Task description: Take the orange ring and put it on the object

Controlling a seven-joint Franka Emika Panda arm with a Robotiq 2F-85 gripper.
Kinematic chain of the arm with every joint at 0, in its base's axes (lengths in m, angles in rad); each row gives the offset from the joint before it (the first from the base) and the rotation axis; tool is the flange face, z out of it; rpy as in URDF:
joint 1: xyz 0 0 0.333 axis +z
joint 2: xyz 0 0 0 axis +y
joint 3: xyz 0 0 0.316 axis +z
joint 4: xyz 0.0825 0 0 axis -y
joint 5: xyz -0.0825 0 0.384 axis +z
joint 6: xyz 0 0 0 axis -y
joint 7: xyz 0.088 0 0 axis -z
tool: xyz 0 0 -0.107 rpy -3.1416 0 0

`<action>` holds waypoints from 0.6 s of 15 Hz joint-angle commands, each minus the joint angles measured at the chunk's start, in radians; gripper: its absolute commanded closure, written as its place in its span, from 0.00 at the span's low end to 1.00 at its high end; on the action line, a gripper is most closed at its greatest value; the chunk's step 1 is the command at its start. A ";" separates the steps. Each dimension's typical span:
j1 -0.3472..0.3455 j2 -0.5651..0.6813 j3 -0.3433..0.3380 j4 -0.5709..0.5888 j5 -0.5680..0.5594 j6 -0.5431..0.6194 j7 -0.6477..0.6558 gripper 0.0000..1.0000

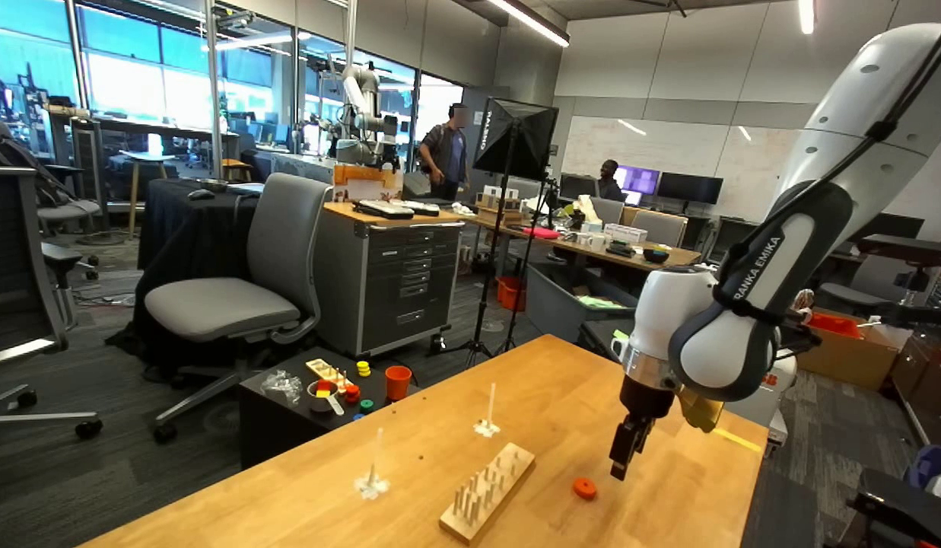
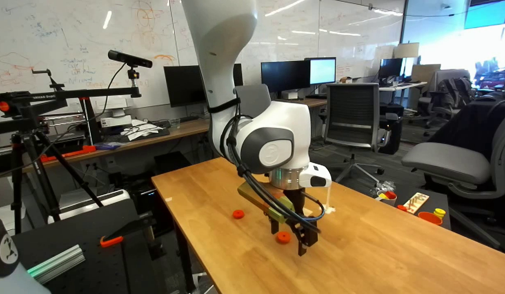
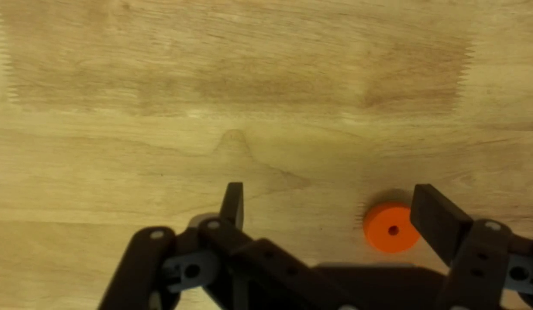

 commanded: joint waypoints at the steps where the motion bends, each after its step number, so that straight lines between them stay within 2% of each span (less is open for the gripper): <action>1: 0.020 -0.024 0.015 -0.023 -0.007 0.002 0.006 0.00; 6: 0.054 0.000 0.040 0.003 0.012 0.028 0.040 0.00; 9: 0.099 0.017 0.024 0.041 0.022 0.023 0.099 0.00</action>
